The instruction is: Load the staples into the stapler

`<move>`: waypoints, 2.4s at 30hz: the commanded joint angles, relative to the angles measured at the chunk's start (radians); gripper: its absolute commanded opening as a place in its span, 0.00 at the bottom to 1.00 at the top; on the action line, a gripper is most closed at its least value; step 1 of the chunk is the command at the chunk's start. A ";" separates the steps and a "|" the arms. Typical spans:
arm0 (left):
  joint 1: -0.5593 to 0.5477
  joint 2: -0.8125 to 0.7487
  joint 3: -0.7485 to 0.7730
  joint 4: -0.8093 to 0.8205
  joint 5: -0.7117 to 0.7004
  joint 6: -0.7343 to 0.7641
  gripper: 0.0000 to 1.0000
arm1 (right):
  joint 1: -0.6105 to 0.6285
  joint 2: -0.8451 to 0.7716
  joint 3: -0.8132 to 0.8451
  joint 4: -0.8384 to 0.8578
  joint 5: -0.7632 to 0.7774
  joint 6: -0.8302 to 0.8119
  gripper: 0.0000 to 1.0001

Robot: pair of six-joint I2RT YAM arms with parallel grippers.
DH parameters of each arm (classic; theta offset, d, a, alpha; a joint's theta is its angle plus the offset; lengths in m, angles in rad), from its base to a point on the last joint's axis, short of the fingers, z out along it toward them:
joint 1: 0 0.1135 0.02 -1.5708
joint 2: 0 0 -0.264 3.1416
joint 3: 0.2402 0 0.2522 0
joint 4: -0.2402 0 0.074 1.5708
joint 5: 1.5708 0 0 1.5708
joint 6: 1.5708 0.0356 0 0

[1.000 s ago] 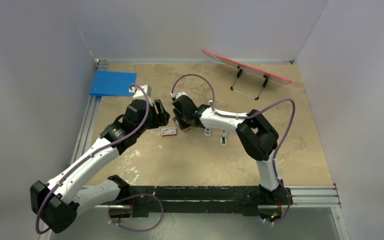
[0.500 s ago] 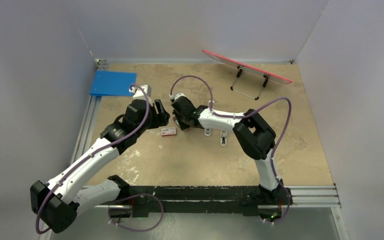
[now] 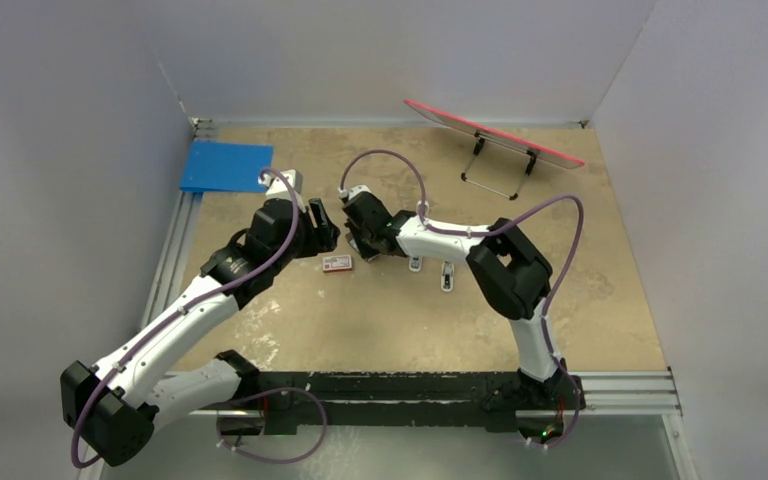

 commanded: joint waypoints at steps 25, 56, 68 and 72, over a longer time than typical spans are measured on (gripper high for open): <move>0.007 -0.019 0.001 0.024 0.001 -0.006 0.60 | 0.054 -0.289 -0.260 -0.227 -0.082 0.003 0.18; 0.008 -0.030 -0.004 0.037 0.046 -0.012 0.59 | 0.078 -0.317 -0.283 -0.236 0.170 0.617 0.42; 0.007 -0.042 -0.013 0.053 0.078 -0.016 0.60 | 0.112 -0.284 -0.317 -0.250 0.186 0.678 0.43; 0.008 -0.039 -0.015 0.054 0.083 -0.019 0.60 | 0.116 -0.275 -0.319 -0.277 0.206 0.699 0.42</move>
